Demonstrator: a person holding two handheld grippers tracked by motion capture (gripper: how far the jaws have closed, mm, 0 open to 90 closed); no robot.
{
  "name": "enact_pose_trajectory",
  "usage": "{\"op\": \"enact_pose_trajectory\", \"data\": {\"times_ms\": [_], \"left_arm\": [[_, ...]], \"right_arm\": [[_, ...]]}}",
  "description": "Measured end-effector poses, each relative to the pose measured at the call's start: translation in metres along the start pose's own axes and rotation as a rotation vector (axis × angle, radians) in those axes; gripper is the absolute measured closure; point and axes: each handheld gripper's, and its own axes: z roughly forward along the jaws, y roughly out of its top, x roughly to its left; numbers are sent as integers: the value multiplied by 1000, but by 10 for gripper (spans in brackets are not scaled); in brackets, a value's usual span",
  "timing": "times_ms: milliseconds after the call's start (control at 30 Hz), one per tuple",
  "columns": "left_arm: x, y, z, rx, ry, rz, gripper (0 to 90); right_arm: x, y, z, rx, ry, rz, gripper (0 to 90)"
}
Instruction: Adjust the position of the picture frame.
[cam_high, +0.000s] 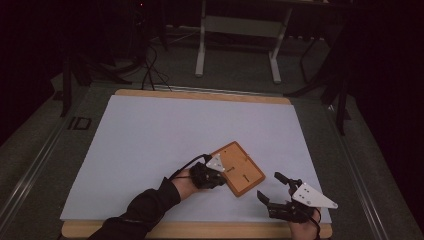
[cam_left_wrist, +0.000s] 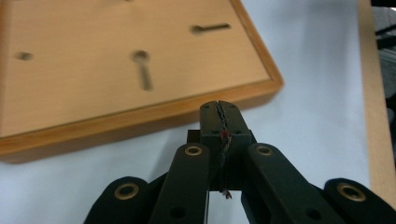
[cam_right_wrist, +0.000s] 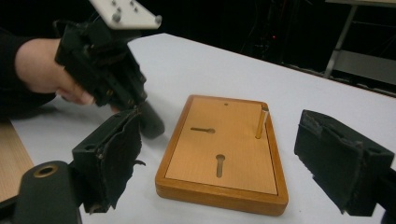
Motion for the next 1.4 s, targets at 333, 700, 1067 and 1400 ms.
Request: {"op": "enact_pose_trajectory", "data": {"times_ms": [333, 700, 1067, 1400], "left_arm": [[31, 21, 0, -23, 57, -29, 900], [59, 44, 19, -20, 101, -42, 900], [80, 70, 47, -17, 101, -53, 900], [96, 86, 65, -4, 111, -46, 900]], "right_arm": [[0, 0, 0, 1, 4, 3, 144], [0, -1, 0, 1, 7, 1, 144], [-1, -1, 0, -1, 14, 4, 144], [-1, -1, -2, -5, 19, 1, 144]]}}
